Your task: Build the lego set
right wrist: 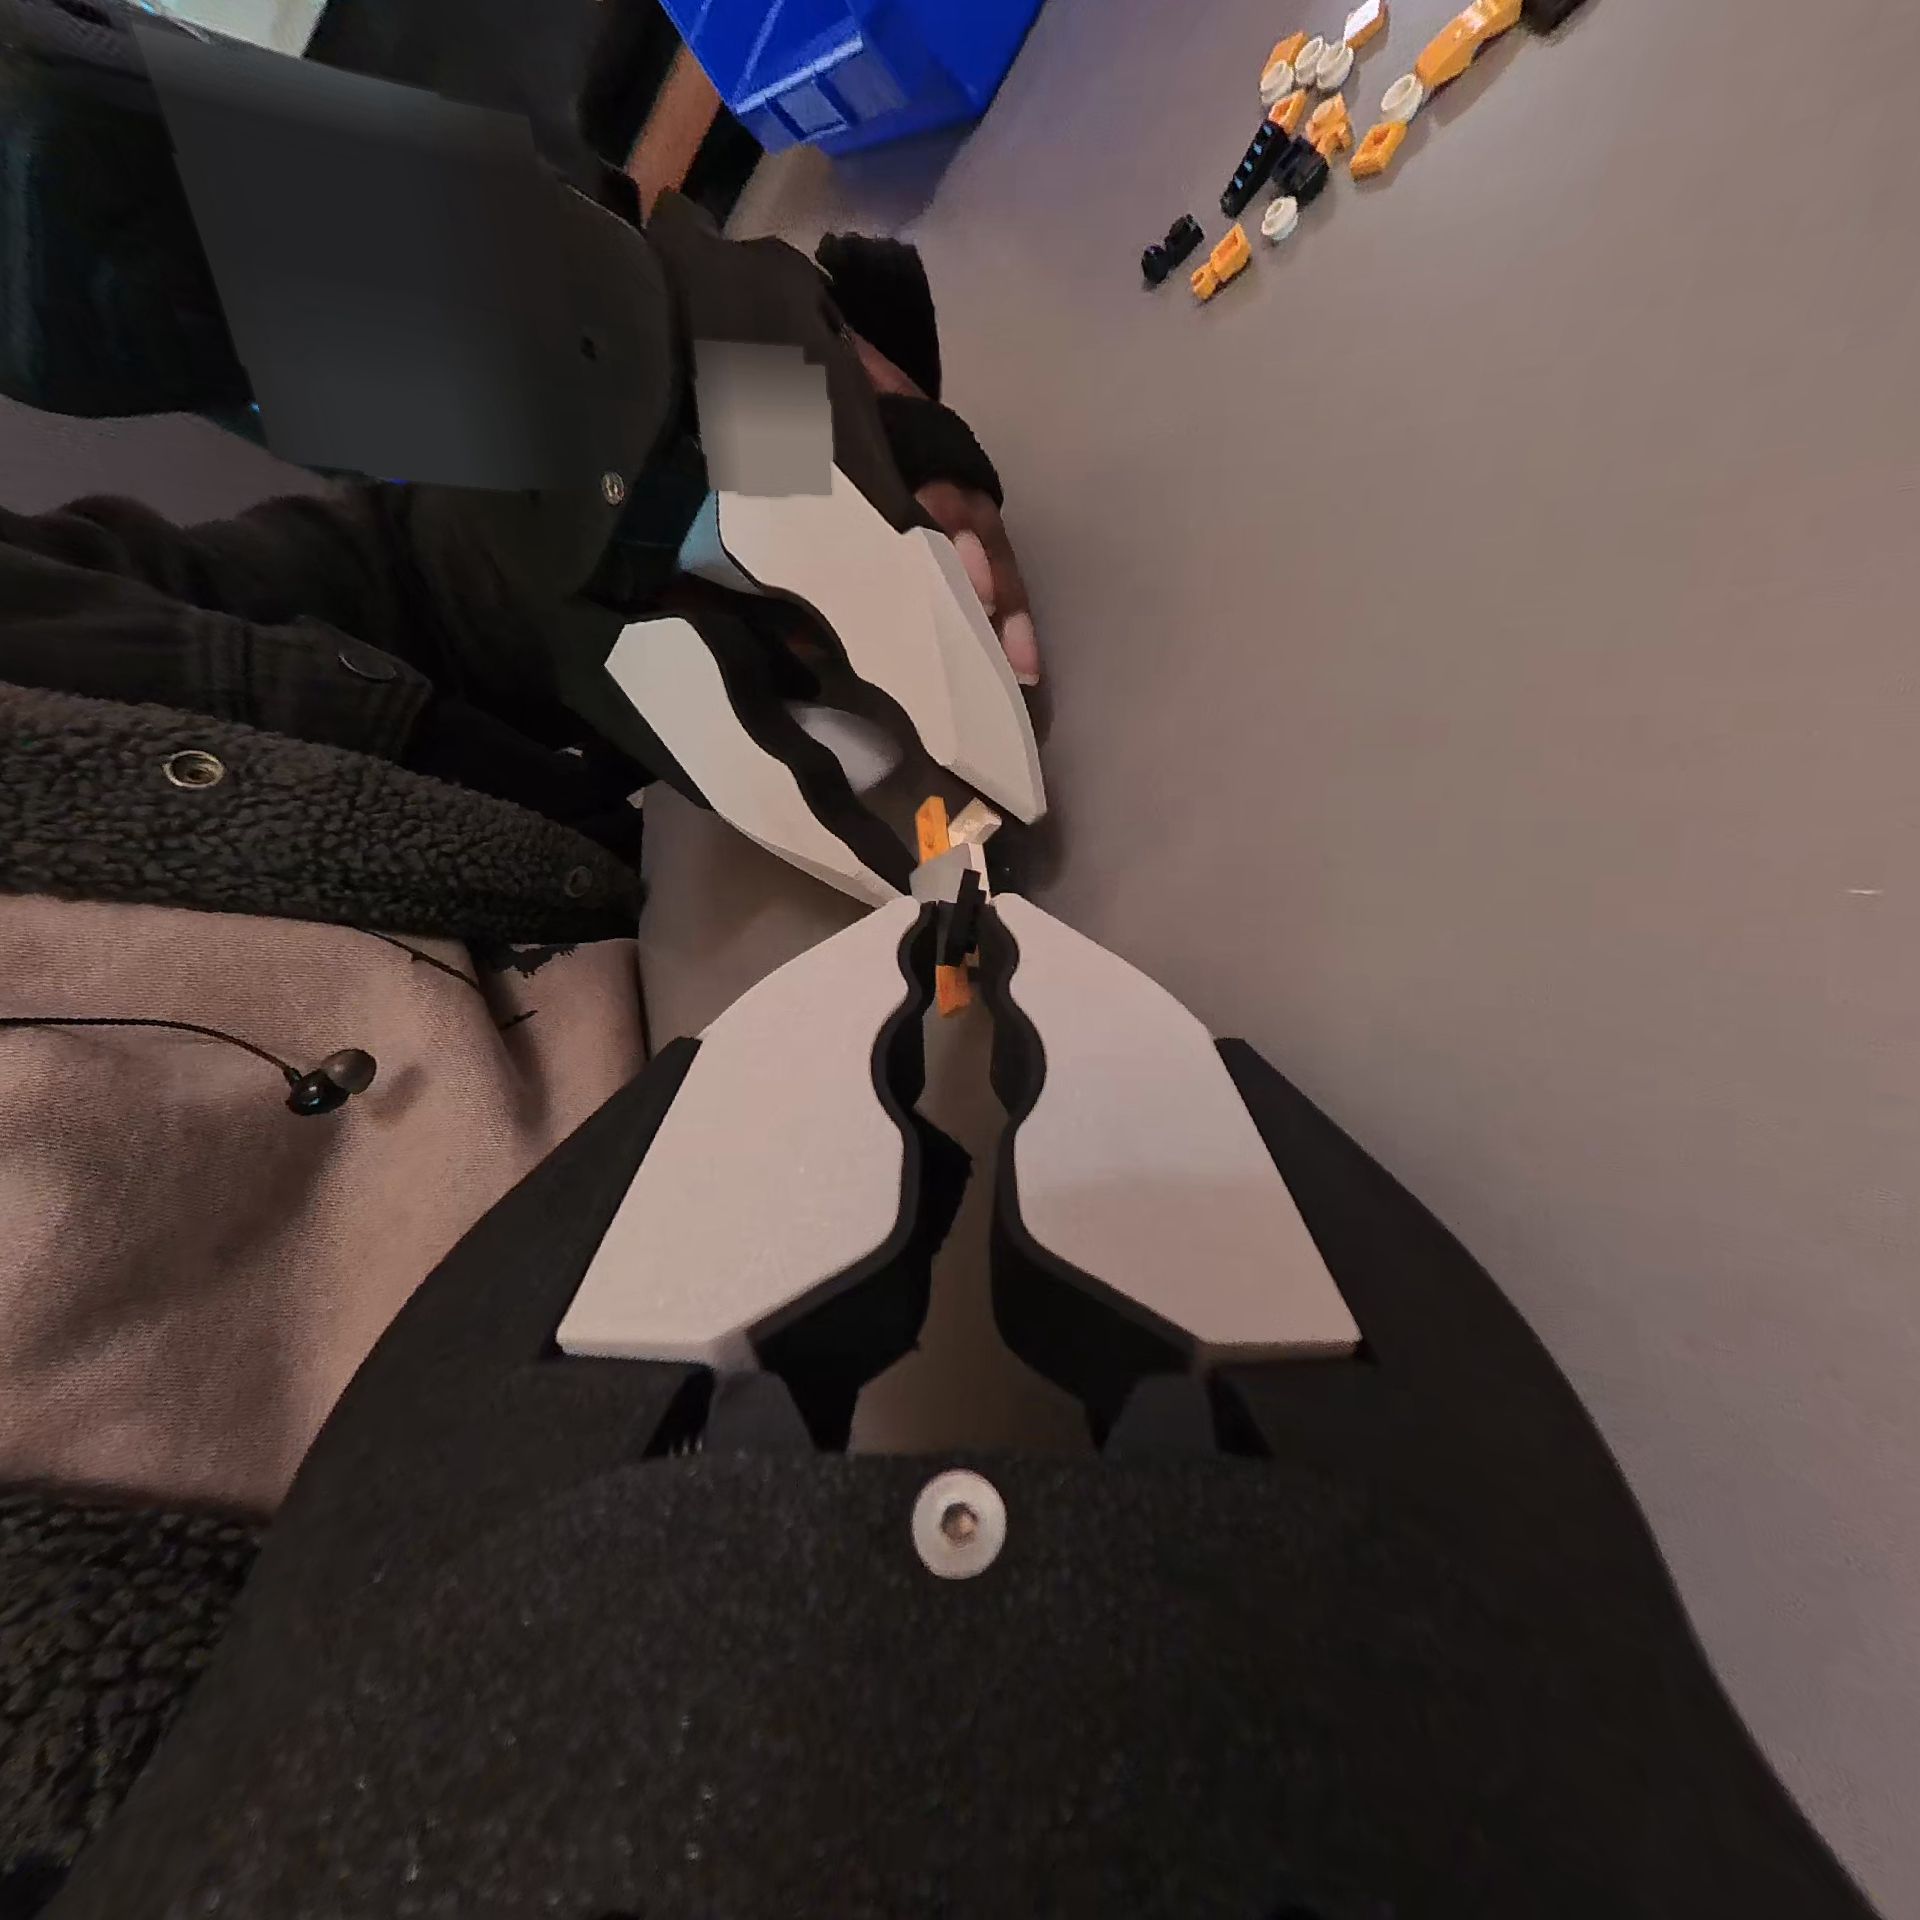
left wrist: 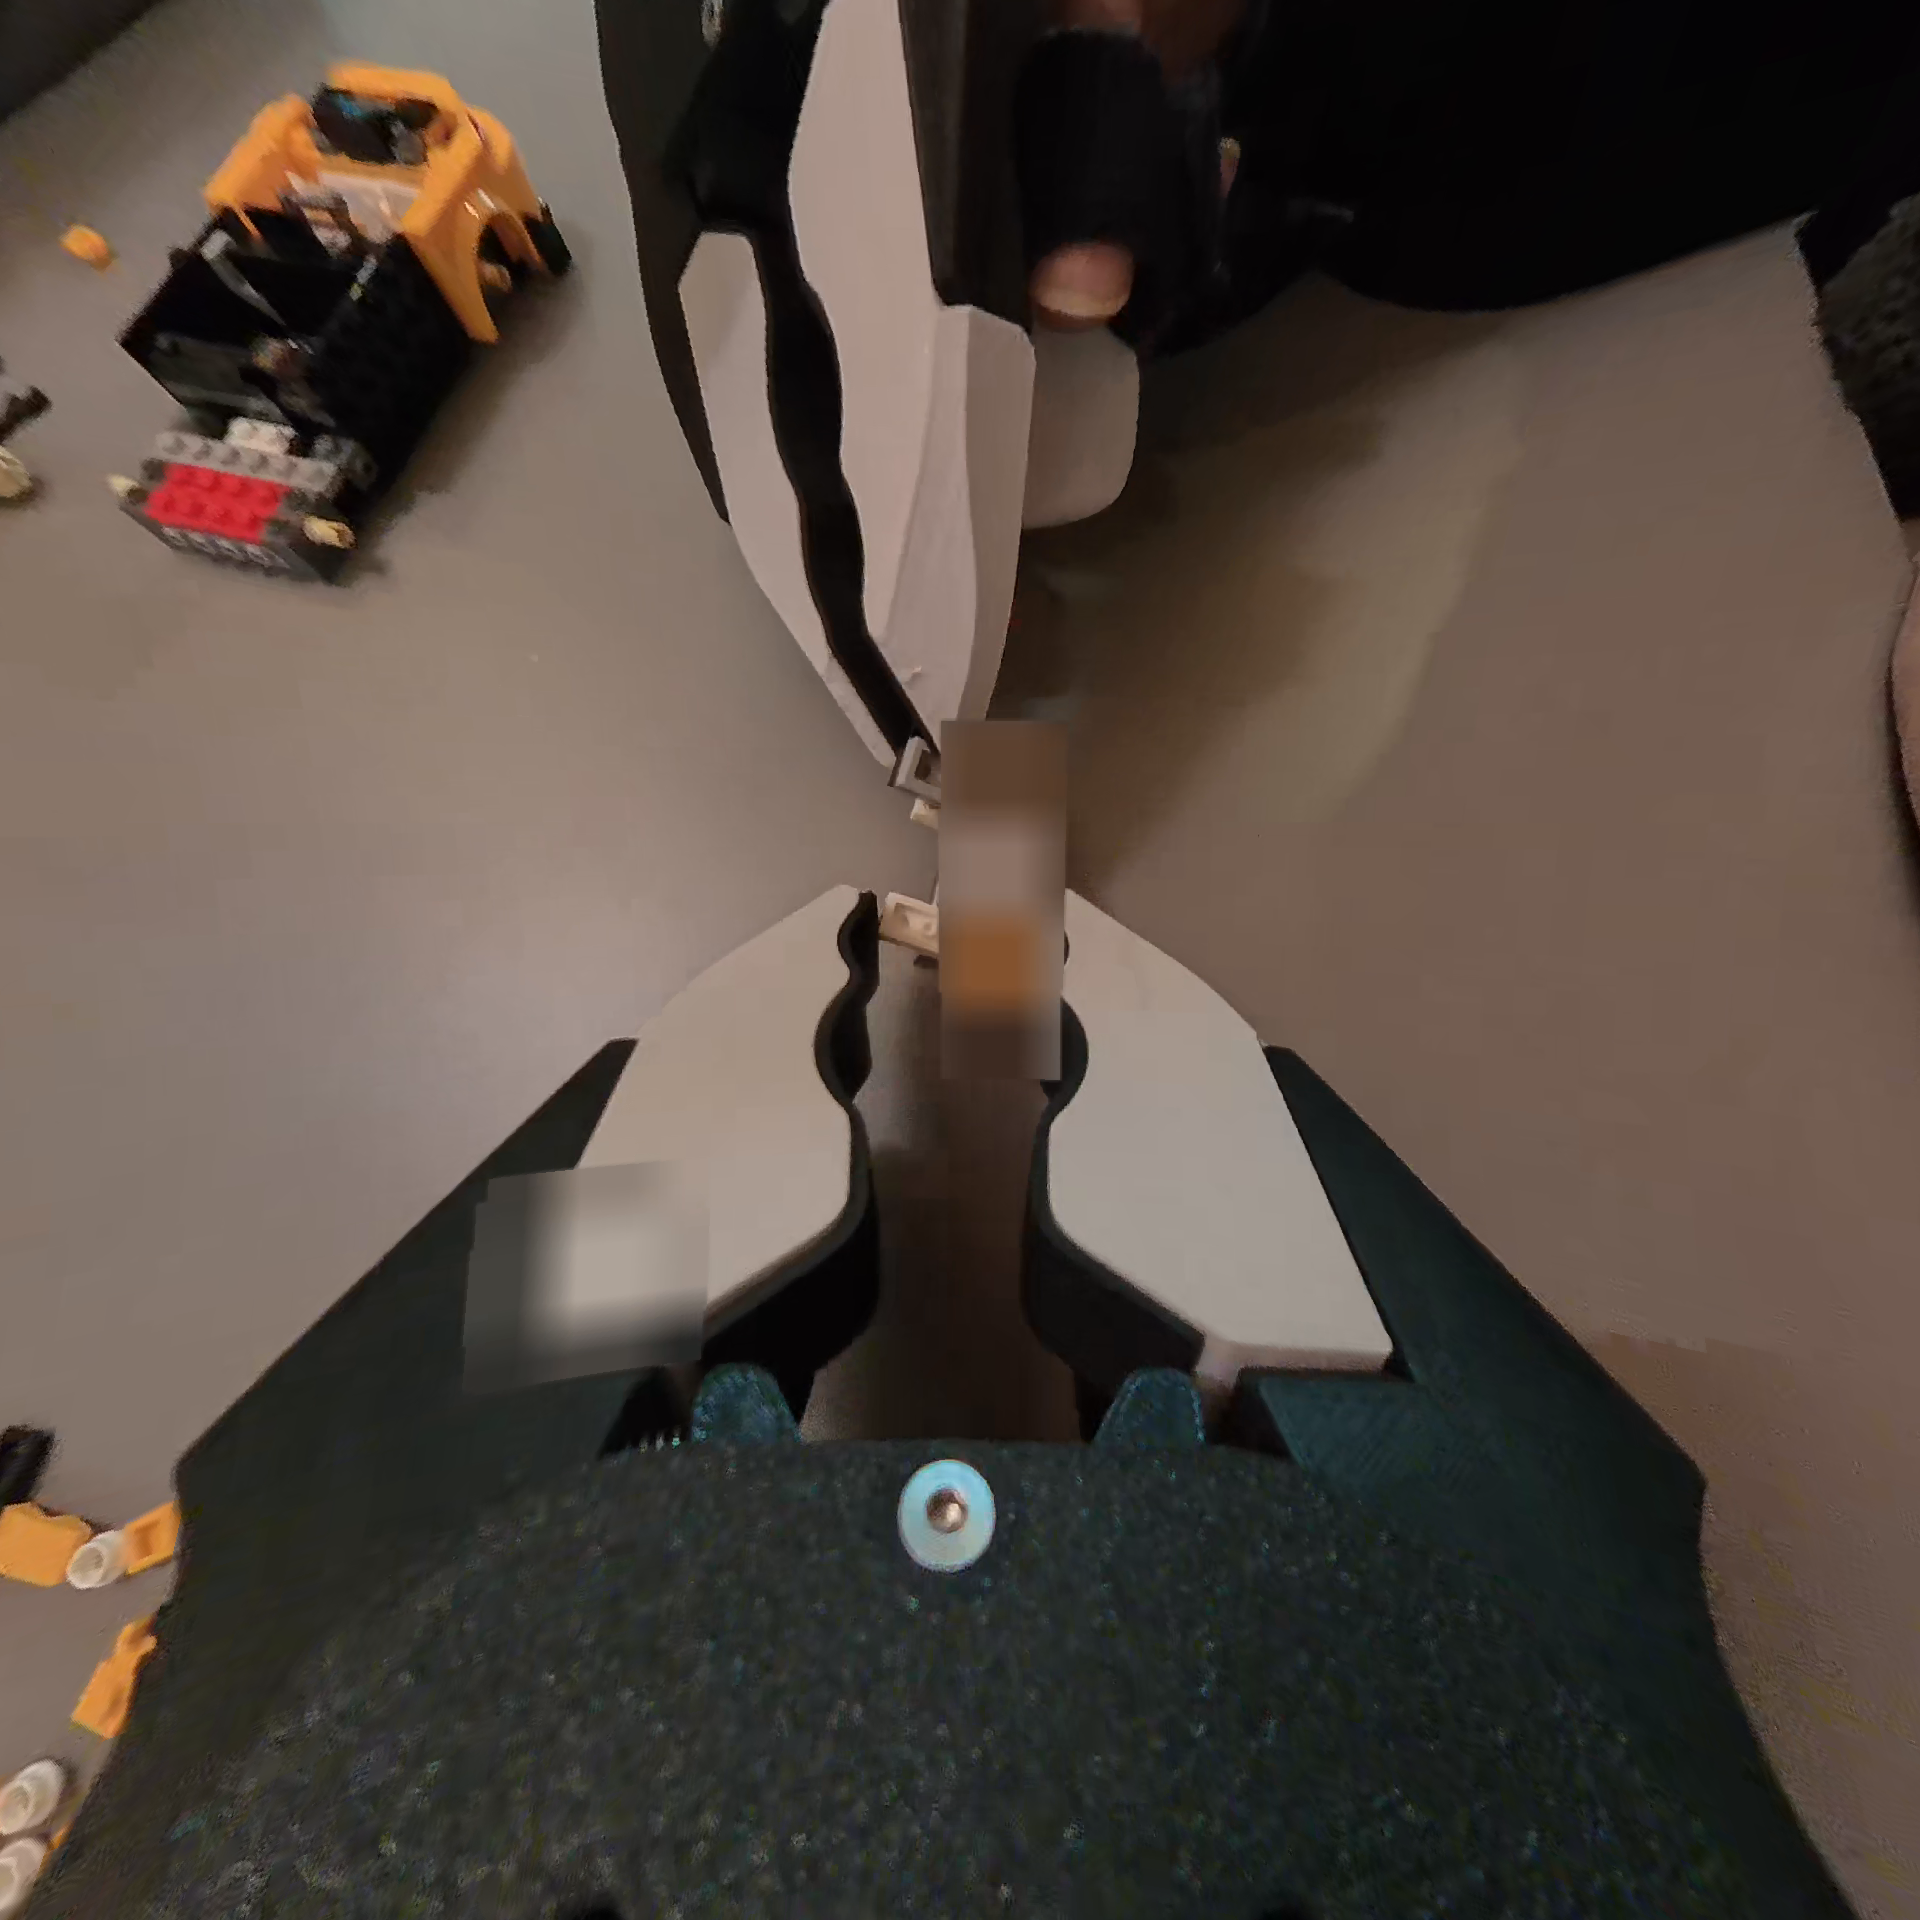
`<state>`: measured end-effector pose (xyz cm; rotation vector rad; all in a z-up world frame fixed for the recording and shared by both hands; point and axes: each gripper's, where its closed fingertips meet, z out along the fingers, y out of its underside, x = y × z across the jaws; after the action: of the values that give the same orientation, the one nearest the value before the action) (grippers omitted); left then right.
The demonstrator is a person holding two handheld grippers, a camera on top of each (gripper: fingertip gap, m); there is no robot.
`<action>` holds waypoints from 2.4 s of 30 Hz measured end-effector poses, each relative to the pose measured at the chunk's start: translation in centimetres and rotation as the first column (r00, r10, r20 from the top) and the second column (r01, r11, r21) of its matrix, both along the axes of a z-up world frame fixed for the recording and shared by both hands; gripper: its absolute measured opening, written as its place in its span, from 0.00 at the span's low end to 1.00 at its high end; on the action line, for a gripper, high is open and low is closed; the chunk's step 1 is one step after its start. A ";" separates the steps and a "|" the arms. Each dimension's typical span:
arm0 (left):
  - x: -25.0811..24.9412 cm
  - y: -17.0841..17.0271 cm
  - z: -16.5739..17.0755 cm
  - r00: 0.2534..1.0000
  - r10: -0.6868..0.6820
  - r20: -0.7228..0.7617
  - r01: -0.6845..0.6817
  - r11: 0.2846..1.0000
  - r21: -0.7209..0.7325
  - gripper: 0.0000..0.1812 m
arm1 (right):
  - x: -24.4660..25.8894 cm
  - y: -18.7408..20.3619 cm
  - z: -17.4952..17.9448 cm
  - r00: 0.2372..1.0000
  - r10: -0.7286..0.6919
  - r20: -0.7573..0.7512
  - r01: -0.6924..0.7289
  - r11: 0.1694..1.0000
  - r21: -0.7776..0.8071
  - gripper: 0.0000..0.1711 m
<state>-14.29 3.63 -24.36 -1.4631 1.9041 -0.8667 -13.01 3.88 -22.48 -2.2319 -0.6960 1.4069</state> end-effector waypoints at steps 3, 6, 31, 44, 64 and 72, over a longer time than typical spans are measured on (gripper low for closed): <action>0.2 0.0 0.6 0.999 -0.006 0.041 0.005 1.000 0.010 0.15 | 0.2 0.1 0.5 1.000 0.002 -0.011 -0.001 1.000 0.028 0.04; 0.3 0.0 1.3 0.997 -0.011 0.083 0.008 0.999 0.031 0.15 | 0.3 0.0 1.1 1.000 0.007 -0.020 -0.006 0.998 0.058 0.04; 0.8 0.7 5.2 0.960 0.051 0.275 -0.068 0.996 0.051 0.15 | 0.6 0.7 4.5 0.997 -0.053 -0.062 0.065 0.976 0.208 0.12; 0.7 1.6 5.2 0.958 0.110 0.265 -0.124 0.992 0.036 0.15 | 0.6 0.9 4.1 0.993 -0.084 -0.083 0.095 0.985 0.142 0.22; 0.7 1.4 5.2 0.960 0.104 0.260 -0.122 0.991 0.053 0.15 | -0.5 0.8 3.6 0.984 -0.078 -0.163 0.089 0.994 0.062 0.13; 0.7 1.4 5.5 0.957 0.098 0.274 -0.120 0.990 0.067 0.15 | -0.6 0.7 3.9 0.979 -0.074 -0.189 0.086 0.995 0.055 0.12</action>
<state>-13.55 5.08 -18.84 -1.3135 1.6236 -0.8760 -13.57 4.60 -18.57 -2.0241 -0.5727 1.5096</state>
